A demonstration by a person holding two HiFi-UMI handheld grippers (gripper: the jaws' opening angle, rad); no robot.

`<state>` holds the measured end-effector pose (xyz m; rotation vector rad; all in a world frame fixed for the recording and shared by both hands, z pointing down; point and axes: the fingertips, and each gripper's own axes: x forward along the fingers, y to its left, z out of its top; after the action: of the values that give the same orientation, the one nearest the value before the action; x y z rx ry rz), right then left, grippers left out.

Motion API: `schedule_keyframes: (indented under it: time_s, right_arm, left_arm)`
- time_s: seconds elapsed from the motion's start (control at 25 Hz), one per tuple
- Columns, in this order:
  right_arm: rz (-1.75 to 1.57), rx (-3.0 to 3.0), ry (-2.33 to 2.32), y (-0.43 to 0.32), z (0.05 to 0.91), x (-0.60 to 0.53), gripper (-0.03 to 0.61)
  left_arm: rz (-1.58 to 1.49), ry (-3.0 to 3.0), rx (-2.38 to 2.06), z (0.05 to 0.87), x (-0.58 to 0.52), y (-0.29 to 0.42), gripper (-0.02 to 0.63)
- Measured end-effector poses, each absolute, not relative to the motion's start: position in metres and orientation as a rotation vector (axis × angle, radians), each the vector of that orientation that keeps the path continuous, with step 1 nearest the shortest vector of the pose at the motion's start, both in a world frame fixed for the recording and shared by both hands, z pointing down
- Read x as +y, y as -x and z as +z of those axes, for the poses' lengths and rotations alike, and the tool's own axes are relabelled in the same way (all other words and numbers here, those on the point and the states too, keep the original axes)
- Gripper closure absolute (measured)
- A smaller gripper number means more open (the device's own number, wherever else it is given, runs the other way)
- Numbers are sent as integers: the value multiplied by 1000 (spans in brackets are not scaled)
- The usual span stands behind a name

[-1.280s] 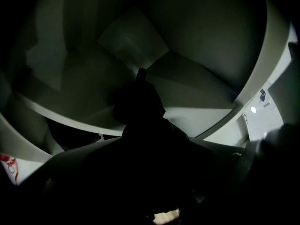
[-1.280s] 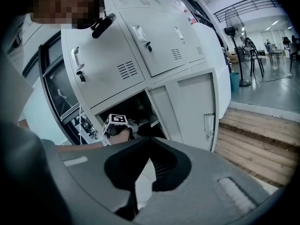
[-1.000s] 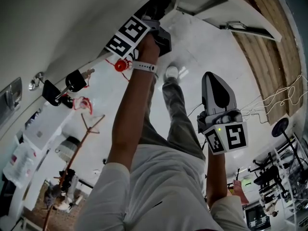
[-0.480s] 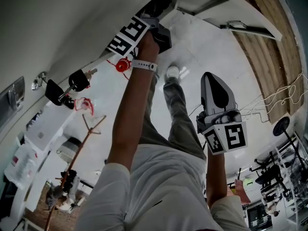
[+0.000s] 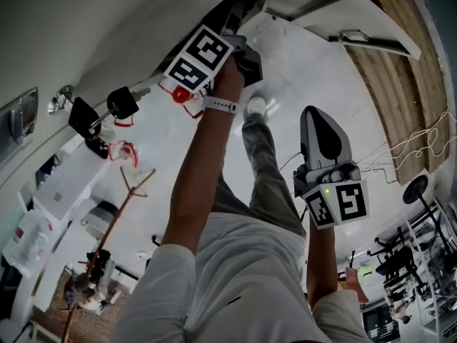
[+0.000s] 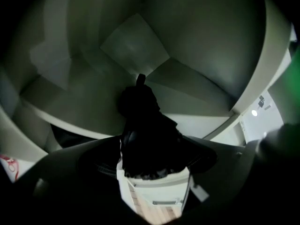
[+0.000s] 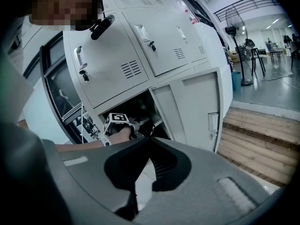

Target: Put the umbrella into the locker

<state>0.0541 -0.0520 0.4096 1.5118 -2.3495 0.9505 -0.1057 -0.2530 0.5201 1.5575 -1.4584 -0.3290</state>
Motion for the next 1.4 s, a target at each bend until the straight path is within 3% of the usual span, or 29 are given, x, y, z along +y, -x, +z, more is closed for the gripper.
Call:
schedule_keyframes:
  time_s: [0.56, 0.96, 1.2, 1.4]
  right_arm:
    - [941, -2349, -1524, -59, 408, -45, 575]
    - [952, -2337, -1539, -61, 411, -40, 575]
    - [954, -2330, -1546, -64, 412, -42, 575]
    - [959, -2321, -1555, -67, 414, -44, 575]
  left_arm:
    - [-87, -1654, -1543, 531, -229, 89, 277]
    - [125, -1733, -1781, 524, -226, 84, 287]
    - [214, -1703, -1851, 533, -217, 85, 347]
    - [214, -1700, -1857, 532, -221, 86, 356]
